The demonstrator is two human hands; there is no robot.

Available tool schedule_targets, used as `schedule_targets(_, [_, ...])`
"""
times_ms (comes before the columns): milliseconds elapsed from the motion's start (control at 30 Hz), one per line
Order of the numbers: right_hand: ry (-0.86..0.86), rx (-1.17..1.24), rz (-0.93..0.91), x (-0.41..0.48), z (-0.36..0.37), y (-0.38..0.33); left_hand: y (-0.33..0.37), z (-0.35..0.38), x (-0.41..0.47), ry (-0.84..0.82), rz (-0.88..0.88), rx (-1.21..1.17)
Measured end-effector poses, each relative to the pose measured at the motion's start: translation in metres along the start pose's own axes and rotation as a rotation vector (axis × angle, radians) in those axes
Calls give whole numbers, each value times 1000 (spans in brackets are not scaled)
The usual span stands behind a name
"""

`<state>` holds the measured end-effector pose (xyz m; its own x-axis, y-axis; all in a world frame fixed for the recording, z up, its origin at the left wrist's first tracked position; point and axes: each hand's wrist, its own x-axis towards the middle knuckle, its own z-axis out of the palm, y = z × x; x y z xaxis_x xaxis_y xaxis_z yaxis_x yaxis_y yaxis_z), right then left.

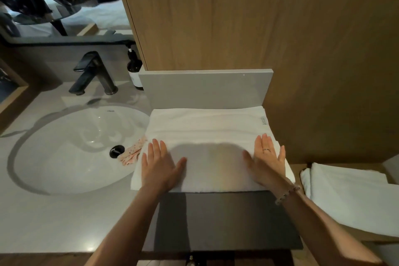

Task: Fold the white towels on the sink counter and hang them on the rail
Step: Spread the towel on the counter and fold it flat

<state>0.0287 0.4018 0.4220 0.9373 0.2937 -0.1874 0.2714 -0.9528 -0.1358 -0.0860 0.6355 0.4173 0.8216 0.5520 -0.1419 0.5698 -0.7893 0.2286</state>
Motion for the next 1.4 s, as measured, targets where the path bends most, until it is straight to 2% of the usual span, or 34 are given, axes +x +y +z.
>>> schedule_targets(67, [7, 86, 31, 12, -12, -10, -1, -6, 10, 35, -11, -21])
schedule_targets(167, [124, 163, 69, 33, -31, -23, -2, -25, 36, 130, -16, -77])
schedule_targets(300, [177, 194, 242, 59, -53, -20, -14, -49, 73, 199, -55, -171])
schedule_targets(467, [8, 409, 446, 82, -63, -1, -26, -60, 112, 95, -145, -397])
schedule_targets(567, [-81, 528, 502, 95, -64, -4, -23, -62, 128, -11, -265, -523])
schedule_targets(667, [-118, 649, 556, 112, -61, -4, -18, -61, 131, -22, -297, -587])
schedule_targets(800, [-3, 828, 539, 151, -29, 20, -17, -62, 138, -1, -378, -672])
schedule_targets(900, [100, 901, 559, 123, -57, -6, -16, -57, 143, 23, -399, -741])
schedule_targets(1100, [215, 801, 509, 120, -62, -9, -12, -55, 136, 125, -408, -851])
schedule_targets(1233, [247, 741, 472, 113, -68, -6, -9, -63, 130, 221, -440, -808])
schedule_targets(1400, [273, 868, 428, 102, -76, -4, -7, -74, 116, 276, -425, -826])
